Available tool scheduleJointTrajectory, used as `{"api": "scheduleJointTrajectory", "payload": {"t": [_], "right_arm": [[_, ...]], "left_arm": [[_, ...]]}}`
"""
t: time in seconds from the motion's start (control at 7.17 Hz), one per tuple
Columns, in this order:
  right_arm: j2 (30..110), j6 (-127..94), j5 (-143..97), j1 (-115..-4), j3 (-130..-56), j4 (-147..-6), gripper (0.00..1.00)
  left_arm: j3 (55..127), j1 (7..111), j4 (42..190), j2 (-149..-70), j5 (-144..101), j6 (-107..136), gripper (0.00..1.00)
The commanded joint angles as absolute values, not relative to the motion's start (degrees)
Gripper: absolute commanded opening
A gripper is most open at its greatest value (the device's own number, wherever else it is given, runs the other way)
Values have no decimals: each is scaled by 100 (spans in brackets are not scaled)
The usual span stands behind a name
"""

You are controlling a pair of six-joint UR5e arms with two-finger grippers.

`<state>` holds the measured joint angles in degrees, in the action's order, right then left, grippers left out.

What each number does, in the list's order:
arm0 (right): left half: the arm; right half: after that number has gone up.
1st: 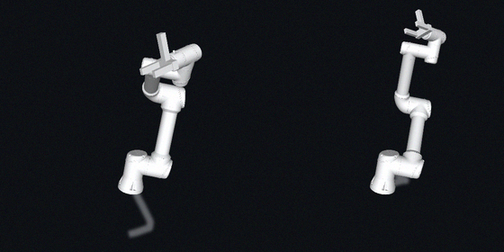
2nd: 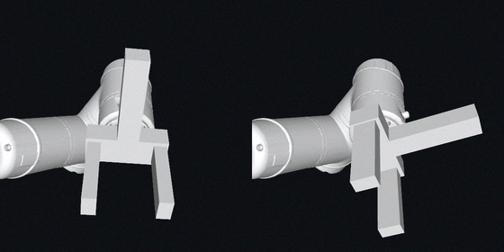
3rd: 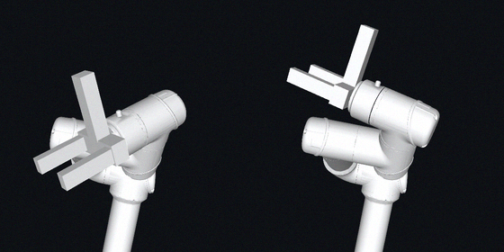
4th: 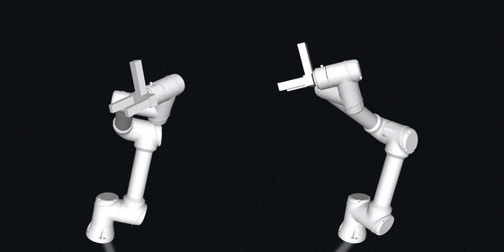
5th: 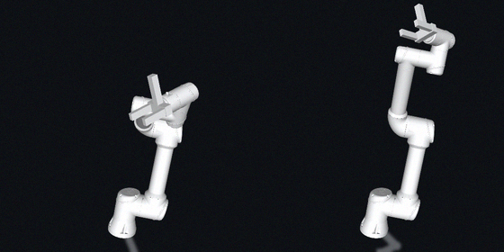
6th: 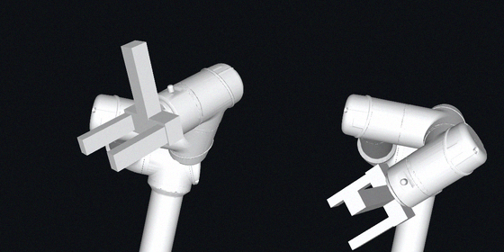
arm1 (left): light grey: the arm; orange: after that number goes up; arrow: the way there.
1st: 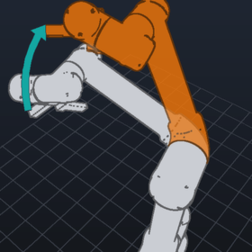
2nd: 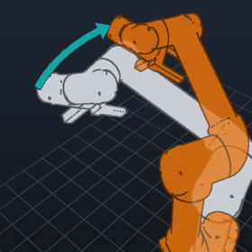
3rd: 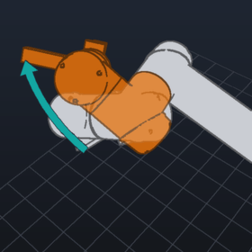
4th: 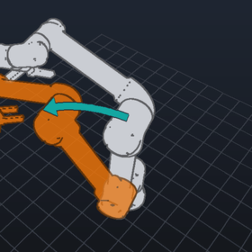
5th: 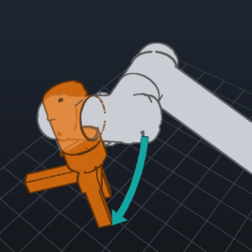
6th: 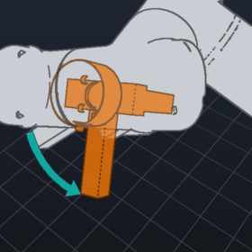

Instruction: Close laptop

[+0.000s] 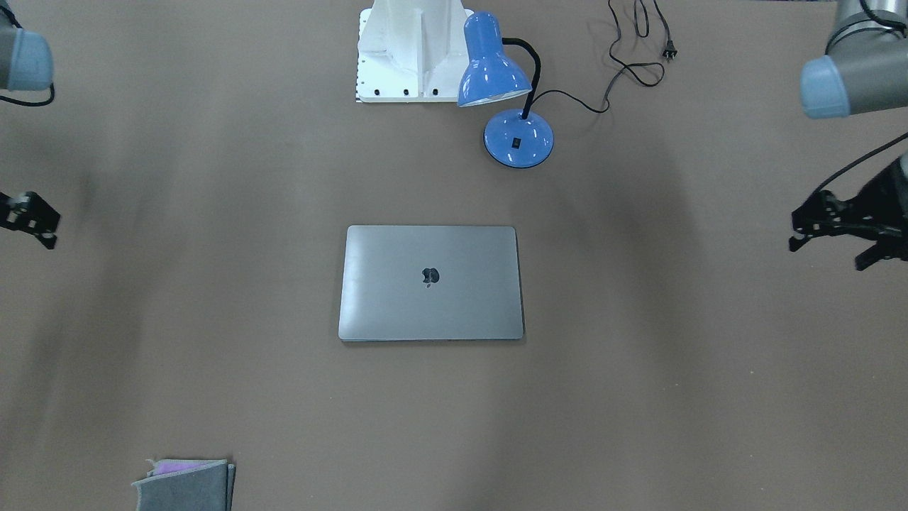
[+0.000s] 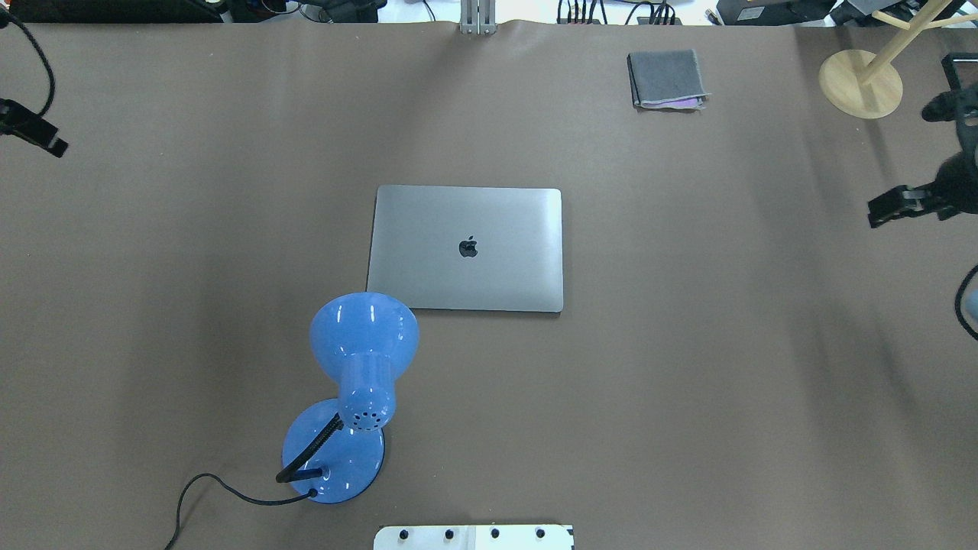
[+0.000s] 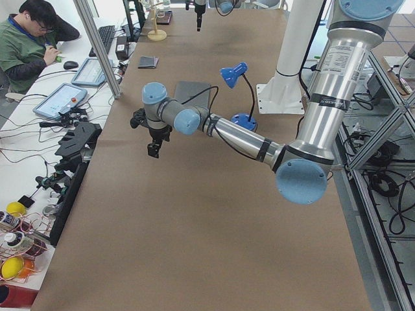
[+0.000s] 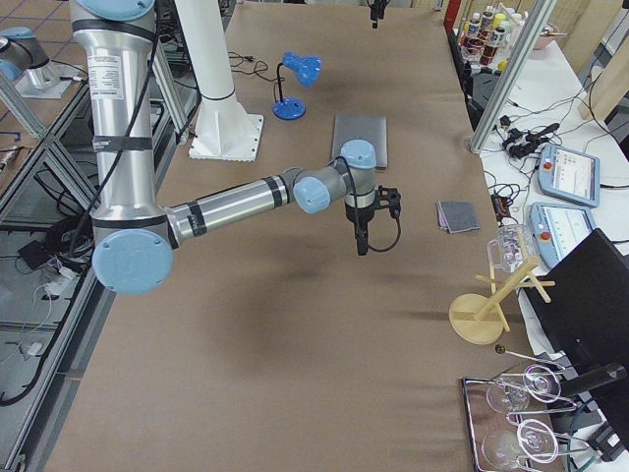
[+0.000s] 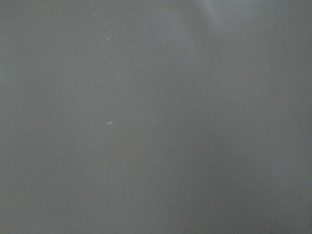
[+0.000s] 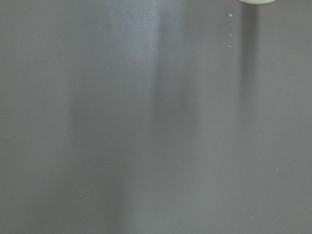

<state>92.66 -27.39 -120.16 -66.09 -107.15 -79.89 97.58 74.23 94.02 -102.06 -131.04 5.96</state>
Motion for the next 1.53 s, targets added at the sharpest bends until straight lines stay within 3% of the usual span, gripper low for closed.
{"api": "scheduleJointTrajectory", "payload": {"t": [0.0,0.42,0.98,1.4], "right_arm": [[10017,-764,-12522,-7886,-10714,-8163,100],[10623,1015,-12648,-8911,-10714,-8789,100],[10714,967,-12665,-8921,-10292,-8754,100],[10696,932,-13340,-8912,-10353,-8815,100]], "left_arm": [[9590,8302,9194,-9661,-13113,-593,98],[9290,9007,9219,-9238,-13044,-2133,98],[9299,9044,9132,-8851,-13087,-2013,98],[9606,9061,8218,-8974,-13175,-1327,98]]}}
